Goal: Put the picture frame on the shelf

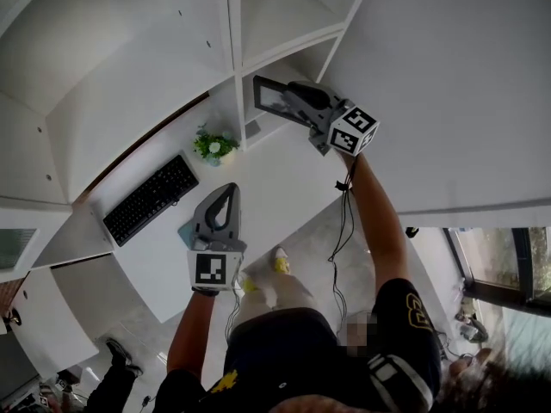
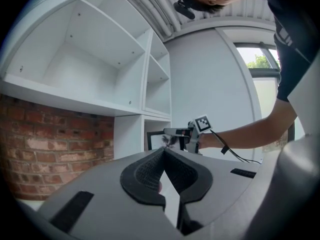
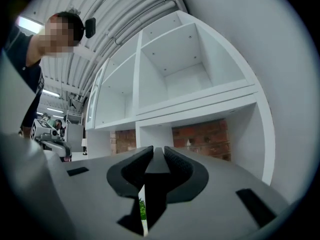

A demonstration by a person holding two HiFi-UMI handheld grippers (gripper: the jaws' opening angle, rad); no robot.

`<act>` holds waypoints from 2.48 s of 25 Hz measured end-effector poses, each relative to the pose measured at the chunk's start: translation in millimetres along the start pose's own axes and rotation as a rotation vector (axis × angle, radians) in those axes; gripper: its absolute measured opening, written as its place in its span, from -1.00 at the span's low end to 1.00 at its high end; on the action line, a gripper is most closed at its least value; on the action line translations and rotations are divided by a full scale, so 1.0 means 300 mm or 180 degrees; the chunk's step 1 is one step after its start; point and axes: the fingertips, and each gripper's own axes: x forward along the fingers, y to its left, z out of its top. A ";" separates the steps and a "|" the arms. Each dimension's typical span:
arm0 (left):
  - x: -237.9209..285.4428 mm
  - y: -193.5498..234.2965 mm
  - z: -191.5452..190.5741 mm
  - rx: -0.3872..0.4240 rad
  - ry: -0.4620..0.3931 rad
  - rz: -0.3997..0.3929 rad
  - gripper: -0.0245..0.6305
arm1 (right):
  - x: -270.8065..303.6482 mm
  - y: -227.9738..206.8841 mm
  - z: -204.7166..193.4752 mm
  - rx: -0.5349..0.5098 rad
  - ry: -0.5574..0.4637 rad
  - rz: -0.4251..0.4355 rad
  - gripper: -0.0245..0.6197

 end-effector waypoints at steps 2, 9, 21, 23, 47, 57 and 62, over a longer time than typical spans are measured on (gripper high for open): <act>-0.004 0.008 -0.017 -0.0050 0.0074 0.0014 -0.87 | 0.031 -0.004 -0.028 -0.0049 0.0033 0.0086 -0.72; 0.078 0.009 -0.068 0.0048 0.0106 -0.0020 -0.87 | 0.085 -0.127 -0.093 -0.0121 0.0067 0.0102 -0.72; 0.172 0.034 -0.133 -0.0107 0.0160 0.0048 -0.87 | 0.213 -0.251 -0.166 -0.0042 0.0059 0.0250 -0.72; 0.196 0.035 -0.146 -0.0118 0.0155 0.0061 -0.87 | 0.233 -0.281 -0.177 -0.0048 0.0082 0.0257 -0.72; 0.262 -0.081 -0.239 -0.0247 0.0252 0.0042 -0.87 | 0.292 -0.339 -0.247 -0.0220 0.0371 0.0444 -0.71; 0.252 -0.104 -0.223 -0.0278 0.0234 0.0059 -0.87 | 0.266 -0.346 -0.233 -0.0267 0.0405 0.0361 -0.50; 0.243 -0.114 -0.220 -0.0257 0.0229 0.0049 -0.87 | 0.255 -0.337 -0.230 -0.0282 0.0422 0.0356 -0.49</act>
